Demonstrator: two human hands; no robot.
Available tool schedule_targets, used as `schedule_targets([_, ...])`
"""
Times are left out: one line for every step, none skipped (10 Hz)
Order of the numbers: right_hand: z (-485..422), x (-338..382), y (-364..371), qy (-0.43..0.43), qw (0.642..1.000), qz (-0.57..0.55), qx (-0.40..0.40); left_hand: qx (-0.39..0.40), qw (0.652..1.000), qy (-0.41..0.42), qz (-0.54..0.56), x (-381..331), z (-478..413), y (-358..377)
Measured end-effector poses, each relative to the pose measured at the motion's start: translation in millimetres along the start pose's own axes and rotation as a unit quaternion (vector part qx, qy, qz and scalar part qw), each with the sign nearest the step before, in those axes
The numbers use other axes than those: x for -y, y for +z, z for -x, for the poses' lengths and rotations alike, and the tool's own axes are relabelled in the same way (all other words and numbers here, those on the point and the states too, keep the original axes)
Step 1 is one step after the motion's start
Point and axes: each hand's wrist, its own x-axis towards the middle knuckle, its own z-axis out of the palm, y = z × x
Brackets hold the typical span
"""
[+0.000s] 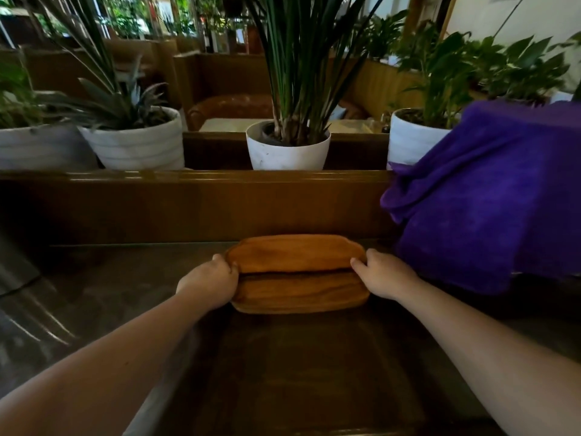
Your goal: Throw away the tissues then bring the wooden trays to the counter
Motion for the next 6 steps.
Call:
schedule_targets([-4,0,0,-0.001,1.0,0.009,0.0,-0.006,0.999,0.004,-0.041,-2,0,1])
schedule_targets([-3,3,-1,0.001,1.0,0.027,0.012,-0.013,1.0,-0.007,-0.023,-3,-1,1])
schedule_targets([-1,6,-3,-0.003,0.998,0.053,0.019,-0.017,1.0,-0.022,-0.014,-3,-2,3])
schedule_targets([0,8,-6,0.001,0.997,0.067,0.036,-0.01,0.998,-0.055,0.016,-5,-3,2])
schedule_targets([1,9,-10,-0.004,0.995,0.092,0.035,-0.013,0.995,-0.092,0.023,-6,0,-2])
schedule_targets([4,9,-14,-0.046,0.988,0.146,-0.037,-0.039,0.997,-0.067,-0.019,-10,10,-10])
